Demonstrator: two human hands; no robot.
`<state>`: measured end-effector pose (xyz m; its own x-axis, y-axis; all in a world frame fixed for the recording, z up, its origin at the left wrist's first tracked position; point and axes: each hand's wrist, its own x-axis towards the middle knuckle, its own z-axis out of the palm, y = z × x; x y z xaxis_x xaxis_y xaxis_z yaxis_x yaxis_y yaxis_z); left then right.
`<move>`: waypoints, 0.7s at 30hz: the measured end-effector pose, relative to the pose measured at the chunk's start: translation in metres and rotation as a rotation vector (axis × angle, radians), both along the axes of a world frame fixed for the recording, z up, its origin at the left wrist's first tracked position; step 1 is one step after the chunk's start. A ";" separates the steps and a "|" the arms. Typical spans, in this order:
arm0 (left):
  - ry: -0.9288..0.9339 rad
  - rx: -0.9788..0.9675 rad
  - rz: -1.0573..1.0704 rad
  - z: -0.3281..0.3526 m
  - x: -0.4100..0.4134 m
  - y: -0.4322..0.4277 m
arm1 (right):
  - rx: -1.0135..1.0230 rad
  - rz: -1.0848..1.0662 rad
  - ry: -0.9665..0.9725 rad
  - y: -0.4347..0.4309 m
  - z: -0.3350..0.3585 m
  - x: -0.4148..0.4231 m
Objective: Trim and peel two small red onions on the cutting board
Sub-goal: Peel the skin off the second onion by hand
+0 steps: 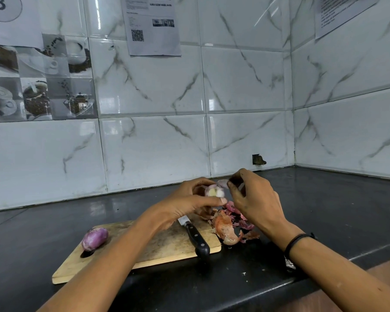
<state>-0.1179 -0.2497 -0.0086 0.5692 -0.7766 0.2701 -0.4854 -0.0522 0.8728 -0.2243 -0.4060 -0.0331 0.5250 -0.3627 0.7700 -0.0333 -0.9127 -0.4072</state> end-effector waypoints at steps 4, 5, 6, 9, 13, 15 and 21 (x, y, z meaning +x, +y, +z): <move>-0.117 -0.035 0.012 -0.002 0.003 0.001 | -0.001 0.002 0.002 -0.001 0.000 -0.001; -0.139 -0.048 0.021 -0.001 0.003 0.001 | 0.003 -0.005 0.014 -0.001 0.000 0.000; -0.154 -0.060 0.027 -0.001 0.004 0.001 | 0.007 -0.009 0.023 -0.002 -0.001 0.000; -0.151 -0.106 0.027 0.001 0.004 0.003 | 0.028 0.012 0.018 -0.002 -0.002 0.000; -0.151 -0.131 0.033 0.001 0.004 0.004 | -0.007 0.129 -0.034 0.001 0.000 -0.001; -0.161 -0.139 0.036 0.001 0.004 0.003 | -0.023 0.216 -0.064 0.002 0.001 -0.002; -0.213 -0.161 0.023 0.002 -0.001 0.000 | -0.079 0.284 -0.122 0.000 0.001 -0.002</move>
